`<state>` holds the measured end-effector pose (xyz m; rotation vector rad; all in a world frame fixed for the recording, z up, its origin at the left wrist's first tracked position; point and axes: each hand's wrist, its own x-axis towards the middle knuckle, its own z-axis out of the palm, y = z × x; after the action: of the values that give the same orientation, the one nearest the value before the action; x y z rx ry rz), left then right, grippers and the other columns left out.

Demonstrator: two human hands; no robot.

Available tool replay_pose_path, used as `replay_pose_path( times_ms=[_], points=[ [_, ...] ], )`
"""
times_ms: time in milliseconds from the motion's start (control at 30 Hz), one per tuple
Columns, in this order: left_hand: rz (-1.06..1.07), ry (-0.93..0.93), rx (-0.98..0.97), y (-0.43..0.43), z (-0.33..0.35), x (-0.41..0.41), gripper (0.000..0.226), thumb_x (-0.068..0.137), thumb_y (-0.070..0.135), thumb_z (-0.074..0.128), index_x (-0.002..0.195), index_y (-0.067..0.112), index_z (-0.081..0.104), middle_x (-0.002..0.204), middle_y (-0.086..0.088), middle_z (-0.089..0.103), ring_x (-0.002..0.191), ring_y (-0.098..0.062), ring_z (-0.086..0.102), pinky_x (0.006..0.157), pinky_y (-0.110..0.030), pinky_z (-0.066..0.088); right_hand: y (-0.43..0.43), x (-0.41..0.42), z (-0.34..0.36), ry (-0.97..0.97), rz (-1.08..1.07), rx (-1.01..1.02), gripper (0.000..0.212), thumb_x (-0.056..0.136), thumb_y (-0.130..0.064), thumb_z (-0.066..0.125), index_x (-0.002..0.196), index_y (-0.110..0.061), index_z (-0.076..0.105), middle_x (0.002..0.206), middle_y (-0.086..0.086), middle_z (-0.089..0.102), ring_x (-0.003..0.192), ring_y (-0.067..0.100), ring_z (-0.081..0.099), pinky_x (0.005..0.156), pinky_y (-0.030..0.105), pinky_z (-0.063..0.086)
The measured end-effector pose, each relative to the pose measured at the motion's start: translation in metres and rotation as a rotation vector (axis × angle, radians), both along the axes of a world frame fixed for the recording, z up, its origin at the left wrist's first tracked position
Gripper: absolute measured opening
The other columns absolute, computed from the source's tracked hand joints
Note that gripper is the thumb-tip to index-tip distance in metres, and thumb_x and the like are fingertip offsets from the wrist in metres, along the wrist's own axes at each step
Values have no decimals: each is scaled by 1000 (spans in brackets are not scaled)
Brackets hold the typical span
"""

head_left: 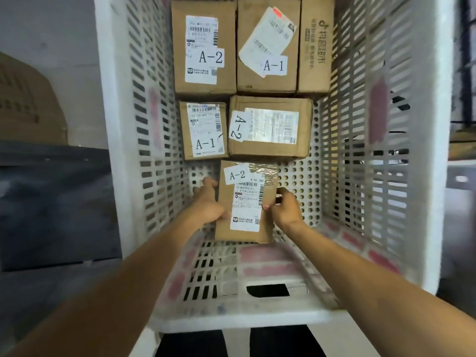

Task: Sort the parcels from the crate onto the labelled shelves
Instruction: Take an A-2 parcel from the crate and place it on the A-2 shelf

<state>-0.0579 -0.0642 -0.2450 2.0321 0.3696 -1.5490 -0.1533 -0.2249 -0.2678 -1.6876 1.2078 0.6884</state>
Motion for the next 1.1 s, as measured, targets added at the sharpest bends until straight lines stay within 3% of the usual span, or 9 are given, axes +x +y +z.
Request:
replay_pose_path(
  times_ms=[133,267,433,567,800,867,933,1033,1100],
  points=[
    [136,46,-99,-2,-11,-3,116,69,0,79,151,26,2,150,-8,35,136,-28,37,112,-49,32,-4,3,-1,-62,-109,209,71,73,-7,78,129,-21,37,109,-2,62,99,15,58,92,31,47],
    [269,79,-154,-11,-20,-10,108,71,-8,74,151,22,8,141,-10,48,127,-28,48,107,-49,39,-3,7,-8,-62,-186,300,93,63,-2,84,137,-16,30,120,3,62,110,23,59,98,40,48],
    [358,49,-175,-18,-17,-19,101,74,-14,68,150,21,11,137,-11,51,126,-28,48,105,-49,40,-4,12,-1,-50,-205,282,81,62,8,80,131,-8,40,121,8,64,110,25,60,96,41,50],
    [351,26,-200,-14,15,-18,101,73,-11,71,149,26,16,134,-6,54,116,-19,50,98,-38,44,-7,12,26,-74,-176,283,77,63,5,80,129,-10,43,120,7,64,110,25,60,96,39,49],
    [399,-69,-271,-10,124,-15,88,70,-8,75,143,17,32,134,-9,56,120,-24,53,101,-38,44,-19,25,138,-220,-77,324,72,61,5,82,121,-15,46,118,5,65,108,21,61,95,34,49],
    [460,-128,-303,-11,158,-7,90,70,-10,74,145,16,30,134,-12,56,120,-27,53,101,-44,45,-22,35,178,-310,-67,283,68,60,5,83,110,-22,47,108,-1,67,103,17,63,87,28,53],
    [497,-187,-360,-14,196,6,86,70,-13,73,140,13,32,129,-14,58,110,-29,59,91,-47,51,-24,39,221,-431,-89,197,64,58,7,84,97,-28,49,101,-7,67,90,7,64,76,19,52],
    [420,-302,-464,-22,254,30,70,70,-10,75,123,22,41,113,-9,64,88,-20,63,67,-33,54,-27,43,277,-589,-162,73,70,59,6,85,114,-12,45,117,8,63,103,19,62,94,34,50],
    [318,-373,-535,-28,295,40,72,72,-4,76,126,25,40,103,1,63,85,-15,62,61,-28,51,-27,42,316,-692,-213,13,74,58,5,86,115,-12,43,117,9,63,103,21,62,93,34,50]
  ],
)
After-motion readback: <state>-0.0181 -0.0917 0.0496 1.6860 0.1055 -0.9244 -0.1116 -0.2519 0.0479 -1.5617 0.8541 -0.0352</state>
